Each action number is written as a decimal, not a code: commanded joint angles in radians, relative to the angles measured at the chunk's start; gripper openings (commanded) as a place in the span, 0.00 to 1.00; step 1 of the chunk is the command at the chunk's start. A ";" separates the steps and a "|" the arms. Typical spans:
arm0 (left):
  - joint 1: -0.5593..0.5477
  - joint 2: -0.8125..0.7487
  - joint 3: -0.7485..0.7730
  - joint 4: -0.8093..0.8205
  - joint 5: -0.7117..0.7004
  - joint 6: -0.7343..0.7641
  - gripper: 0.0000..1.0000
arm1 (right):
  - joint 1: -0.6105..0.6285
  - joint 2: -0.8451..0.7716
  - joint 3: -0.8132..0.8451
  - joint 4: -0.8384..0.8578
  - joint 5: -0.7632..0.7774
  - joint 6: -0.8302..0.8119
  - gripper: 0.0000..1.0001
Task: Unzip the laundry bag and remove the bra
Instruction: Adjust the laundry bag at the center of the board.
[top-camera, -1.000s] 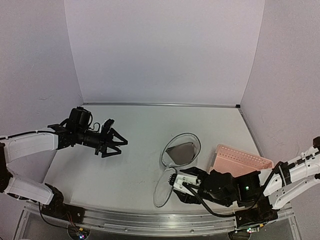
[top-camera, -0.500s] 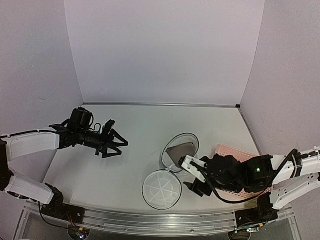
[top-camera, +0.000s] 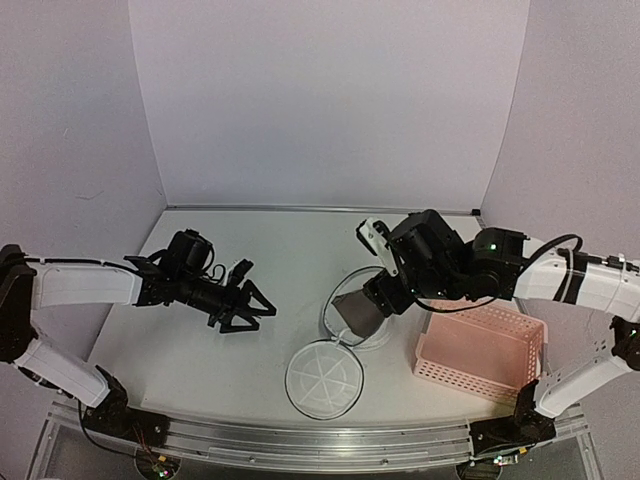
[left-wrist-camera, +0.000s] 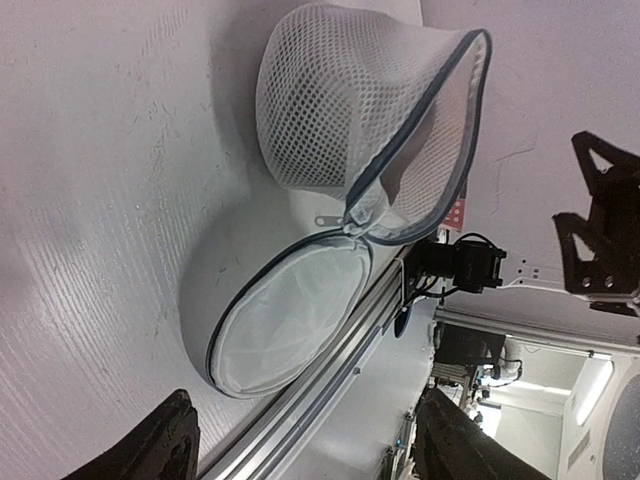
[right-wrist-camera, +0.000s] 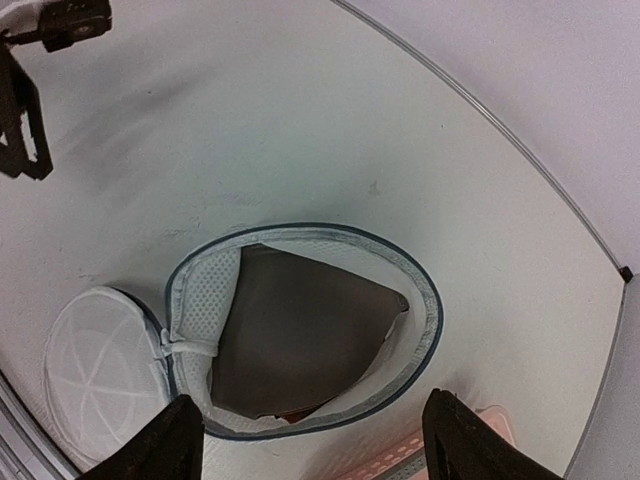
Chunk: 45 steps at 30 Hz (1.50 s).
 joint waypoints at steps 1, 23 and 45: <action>-0.064 0.063 -0.007 0.070 -0.050 -0.006 0.75 | -0.088 0.056 0.092 -0.073 -0.066 0.059 0.76; -0.192 0.456 0.043 0.331 0.065 0.077 0.74 | -0.132 0.021 -0.006 -0.034 -0.159 0.113 0.77; -0.203 0.446 -0.058 0.605 0.248 0.108 0.13 | -0.133 0.019 -0.023 -0.012 -0.169 0.130 0.77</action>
